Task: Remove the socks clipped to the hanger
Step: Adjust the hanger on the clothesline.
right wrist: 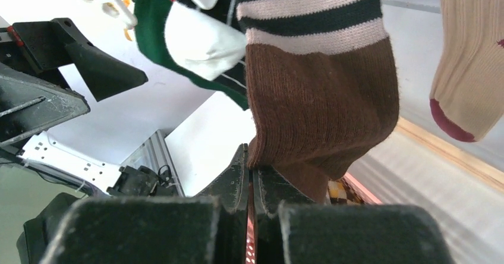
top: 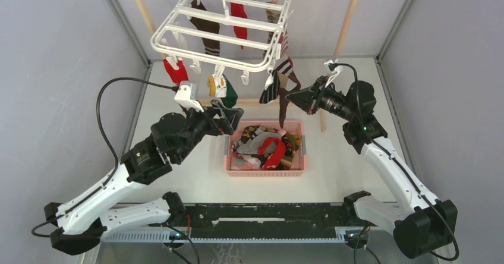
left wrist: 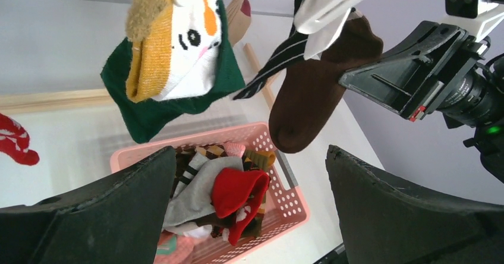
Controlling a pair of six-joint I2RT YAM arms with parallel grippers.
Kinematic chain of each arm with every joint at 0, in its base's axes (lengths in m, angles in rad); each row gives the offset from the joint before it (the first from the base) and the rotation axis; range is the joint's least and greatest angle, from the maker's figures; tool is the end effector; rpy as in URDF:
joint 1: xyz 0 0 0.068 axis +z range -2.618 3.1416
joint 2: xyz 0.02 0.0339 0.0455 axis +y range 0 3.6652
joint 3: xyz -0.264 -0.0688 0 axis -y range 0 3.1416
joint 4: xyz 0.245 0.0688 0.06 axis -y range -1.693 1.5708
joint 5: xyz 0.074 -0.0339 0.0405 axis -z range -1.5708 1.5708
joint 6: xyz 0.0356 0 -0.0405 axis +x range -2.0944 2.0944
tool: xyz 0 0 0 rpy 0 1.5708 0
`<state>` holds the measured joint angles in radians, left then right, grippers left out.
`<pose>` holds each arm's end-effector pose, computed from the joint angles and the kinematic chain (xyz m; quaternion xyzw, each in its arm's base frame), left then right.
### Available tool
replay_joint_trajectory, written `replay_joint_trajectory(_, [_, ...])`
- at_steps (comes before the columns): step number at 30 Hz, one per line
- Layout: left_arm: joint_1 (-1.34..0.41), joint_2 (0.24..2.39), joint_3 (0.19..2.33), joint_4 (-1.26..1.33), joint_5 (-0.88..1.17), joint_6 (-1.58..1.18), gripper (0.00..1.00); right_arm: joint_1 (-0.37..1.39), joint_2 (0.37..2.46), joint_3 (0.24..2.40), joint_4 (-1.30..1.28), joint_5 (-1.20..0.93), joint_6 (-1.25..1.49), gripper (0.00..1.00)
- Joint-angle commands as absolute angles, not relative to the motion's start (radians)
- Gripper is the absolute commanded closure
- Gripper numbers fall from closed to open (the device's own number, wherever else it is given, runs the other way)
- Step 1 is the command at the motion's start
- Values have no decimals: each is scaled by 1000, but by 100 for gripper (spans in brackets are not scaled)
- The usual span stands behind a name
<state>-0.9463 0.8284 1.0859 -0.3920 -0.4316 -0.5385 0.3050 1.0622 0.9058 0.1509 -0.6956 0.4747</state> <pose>0.1106 -0.1280 0.4142 0.0110 0.7489 -0.3157 0.5826 0.2260 0.0951 0.3646 -0.1830 0.6846 0.4755 0.5213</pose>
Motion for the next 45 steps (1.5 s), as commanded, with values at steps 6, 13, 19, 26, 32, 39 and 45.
replay_joint_trajectory(6, [-1096,908,1228,-347,-578,-482,0,326,1013,897,114,-661,435,100])
replay_joint_trajectory(13, [-1100,1051,1350,-286,-556,-414,0,408,996,898,76,-603,392,100])
replay_joint_trajectory(19, [-937,1219,1547,-353,-353,-422,0,465,976,898,48,-563,371,100])
replay_joint_trajectory(26, [-841,1259,1600,-401,-326,-428,0,542,947,898,5,-502,325,100])
replay_joint_trajectory(32, [-773,1212,1557,-405,-334,-433,0,604,938,893,-25,-477,307,100])
replay_joint_trajectory(39, [-696,1156,1519,-416,-332,-427,0,654,924,882,-9,-474,287,100])
replay_joint_trajectory(45, [-631,1114,1487,-421,-318,-426,0,664,904,882,-10,-482,279,100])
